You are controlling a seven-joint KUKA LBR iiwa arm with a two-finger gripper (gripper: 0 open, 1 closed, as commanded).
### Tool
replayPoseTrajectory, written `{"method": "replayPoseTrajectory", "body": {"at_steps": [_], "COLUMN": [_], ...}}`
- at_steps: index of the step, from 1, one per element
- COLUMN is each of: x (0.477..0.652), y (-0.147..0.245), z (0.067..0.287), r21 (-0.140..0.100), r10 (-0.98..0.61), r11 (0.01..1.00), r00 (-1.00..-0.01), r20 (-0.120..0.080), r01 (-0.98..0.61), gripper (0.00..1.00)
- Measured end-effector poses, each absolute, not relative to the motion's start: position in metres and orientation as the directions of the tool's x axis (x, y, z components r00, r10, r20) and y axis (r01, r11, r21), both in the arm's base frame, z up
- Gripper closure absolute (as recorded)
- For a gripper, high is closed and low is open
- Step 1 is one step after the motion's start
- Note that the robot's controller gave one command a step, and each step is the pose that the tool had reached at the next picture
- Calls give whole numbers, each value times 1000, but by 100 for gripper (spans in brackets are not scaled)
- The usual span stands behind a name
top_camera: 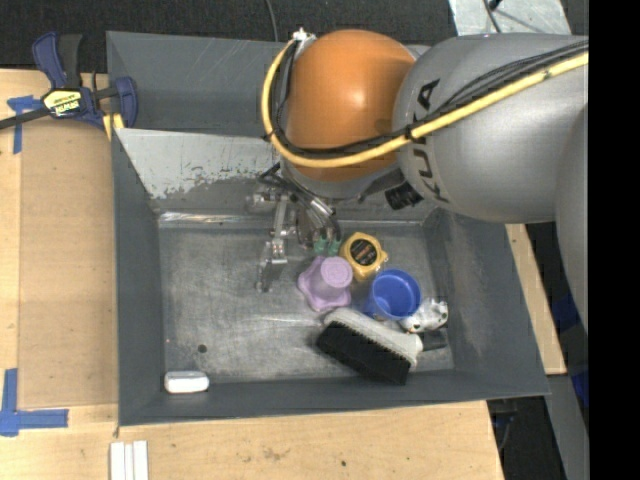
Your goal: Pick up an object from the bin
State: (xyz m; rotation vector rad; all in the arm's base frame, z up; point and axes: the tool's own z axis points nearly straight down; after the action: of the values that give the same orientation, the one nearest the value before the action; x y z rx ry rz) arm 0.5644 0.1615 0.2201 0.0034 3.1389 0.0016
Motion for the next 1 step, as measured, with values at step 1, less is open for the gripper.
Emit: {"method": "replayPoseTrajectory", "body": {"at_steps": [1], "x": [574], "y": [162], "z": [188], "r21": [4], "r10": [21], "r11": [1000], "r00": [-1000], "r20": [-13], "r01": [21], "gripper": [0]}}
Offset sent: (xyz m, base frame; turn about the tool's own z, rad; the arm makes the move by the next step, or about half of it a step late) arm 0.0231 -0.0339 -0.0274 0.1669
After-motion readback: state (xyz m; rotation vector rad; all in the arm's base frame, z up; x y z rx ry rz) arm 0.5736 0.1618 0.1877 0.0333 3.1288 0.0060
